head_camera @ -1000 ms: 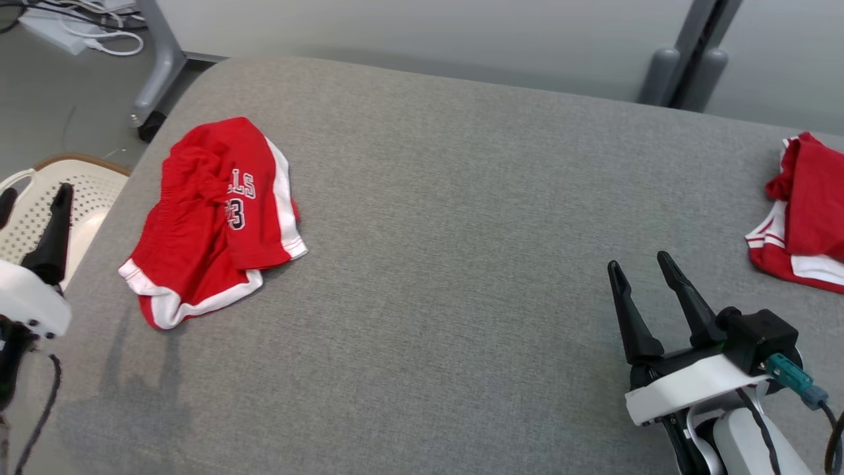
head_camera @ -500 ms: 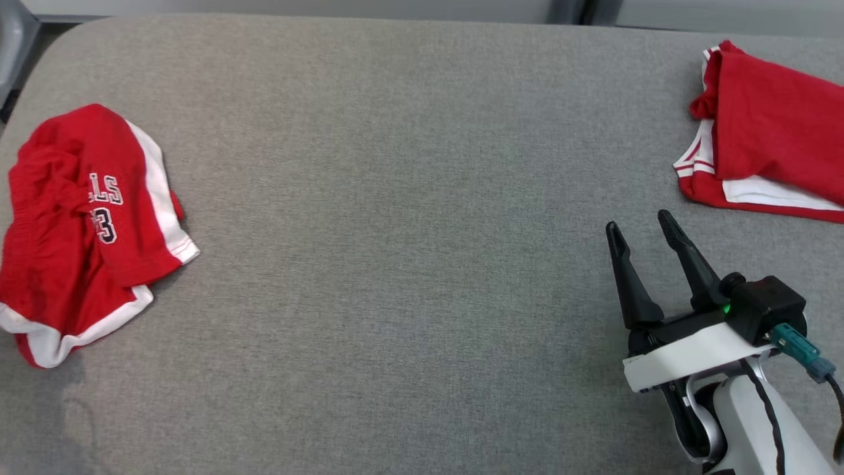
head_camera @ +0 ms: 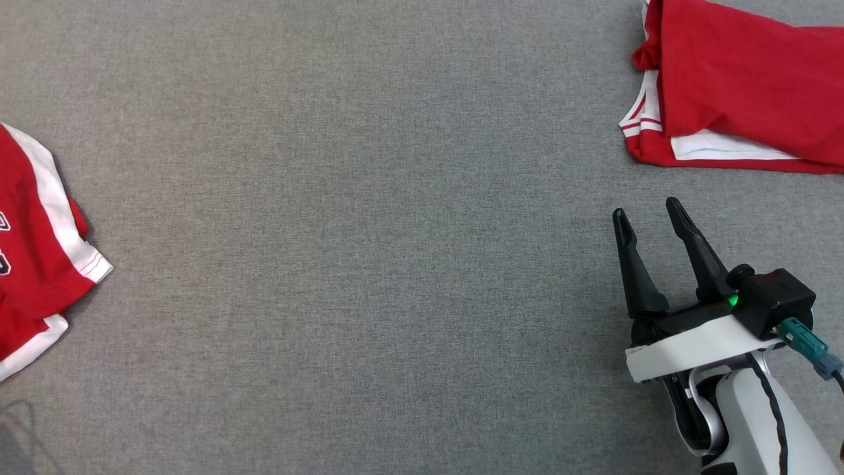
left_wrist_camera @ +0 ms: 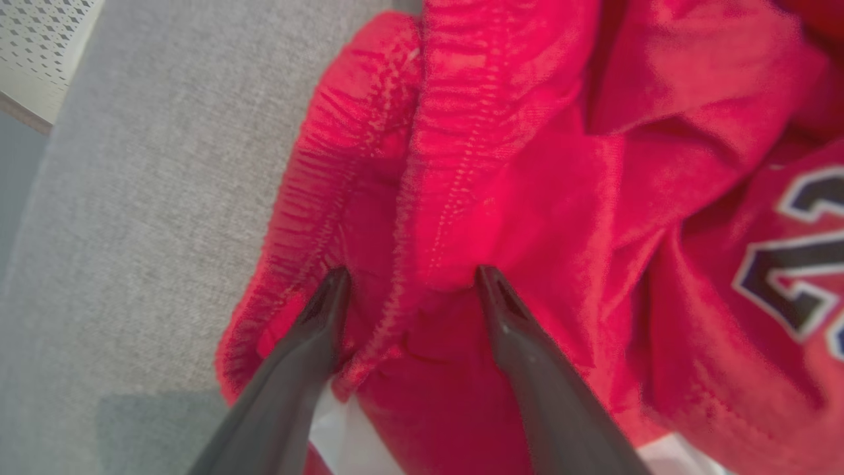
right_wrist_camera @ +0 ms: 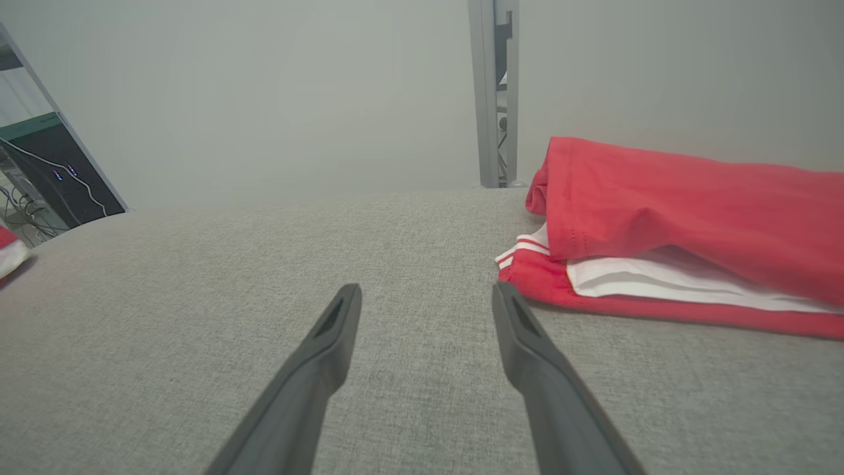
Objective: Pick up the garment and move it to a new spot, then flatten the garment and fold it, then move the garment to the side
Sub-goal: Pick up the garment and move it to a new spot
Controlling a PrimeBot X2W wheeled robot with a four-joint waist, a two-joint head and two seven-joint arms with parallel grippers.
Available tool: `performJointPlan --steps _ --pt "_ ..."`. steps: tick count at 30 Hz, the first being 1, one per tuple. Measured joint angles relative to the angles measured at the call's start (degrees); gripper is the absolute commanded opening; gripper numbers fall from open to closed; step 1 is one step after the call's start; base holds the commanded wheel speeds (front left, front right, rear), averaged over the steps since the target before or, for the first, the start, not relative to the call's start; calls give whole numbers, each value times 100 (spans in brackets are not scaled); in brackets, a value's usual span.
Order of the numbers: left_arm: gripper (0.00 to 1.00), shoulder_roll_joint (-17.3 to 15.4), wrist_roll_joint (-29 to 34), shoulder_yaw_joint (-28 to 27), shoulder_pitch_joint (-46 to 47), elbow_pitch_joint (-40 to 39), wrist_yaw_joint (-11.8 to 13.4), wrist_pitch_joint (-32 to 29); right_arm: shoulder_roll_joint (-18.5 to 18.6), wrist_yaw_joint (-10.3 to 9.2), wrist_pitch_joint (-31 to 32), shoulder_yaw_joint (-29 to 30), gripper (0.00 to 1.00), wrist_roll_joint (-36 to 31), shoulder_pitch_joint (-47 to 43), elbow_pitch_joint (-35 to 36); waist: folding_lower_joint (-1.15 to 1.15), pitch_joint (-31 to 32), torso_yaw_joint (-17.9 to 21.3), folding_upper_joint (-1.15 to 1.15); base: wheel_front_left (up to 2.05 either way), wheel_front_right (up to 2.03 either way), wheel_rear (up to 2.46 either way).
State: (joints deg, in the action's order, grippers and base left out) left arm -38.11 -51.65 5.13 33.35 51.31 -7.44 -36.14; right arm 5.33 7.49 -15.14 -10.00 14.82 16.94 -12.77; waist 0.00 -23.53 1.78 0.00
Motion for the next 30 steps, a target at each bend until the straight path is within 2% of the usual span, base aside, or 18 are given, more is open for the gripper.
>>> performJointPlan --steps 7,8,9,10,11,12,13,22,30 --pt "100 -130 -417 144 -10 -3 1 -426 -26 0 0 41 100 -25 -1 -1 0 2 34 0 0 0 0" --pt "95 -135 -454 162 -14 -26 1 -450 -29 0 0 45 100 -26 -1 1 0 2 25 0 0 0 0" --pt "84 -141 -481 180 -18 -48 1 -467 -35 0 0 47 100 -31 -1 7 0 3 16 0 0 0 0" --pt "65 -144 -505 204 -20 -69 1 -472 -44 0 0 47 100 -33 -1 11 0 5 5 0 0 0 0" --pt "49 -144 -528 231 -24 -97 1 -476 -48 0 0 46 100 -36 -1 11 0 6 -5 0 0 0 0" --pt "27 -145 -553 254 -29 -125 1 -472 -53 0 0 46 100 -42 0 11 0 6 -14 0 0 0 0" --pt "0 -152 -567 281 -42 -171 2 -458 -59 0 0 44 100 -43 2 11 0 9 -21 0 0 0 0" --pt "0 -265 -772 609 -265 -735 1 -162 -110 0 0 42 100 -23 3 -38 0 200 -52 0 0 0 0" --pt "0 -651 -734 983 -260 -1379 -1 104 -136 0 0 33 100 85 -116 -93 0 649 -55 0 0 0 0"
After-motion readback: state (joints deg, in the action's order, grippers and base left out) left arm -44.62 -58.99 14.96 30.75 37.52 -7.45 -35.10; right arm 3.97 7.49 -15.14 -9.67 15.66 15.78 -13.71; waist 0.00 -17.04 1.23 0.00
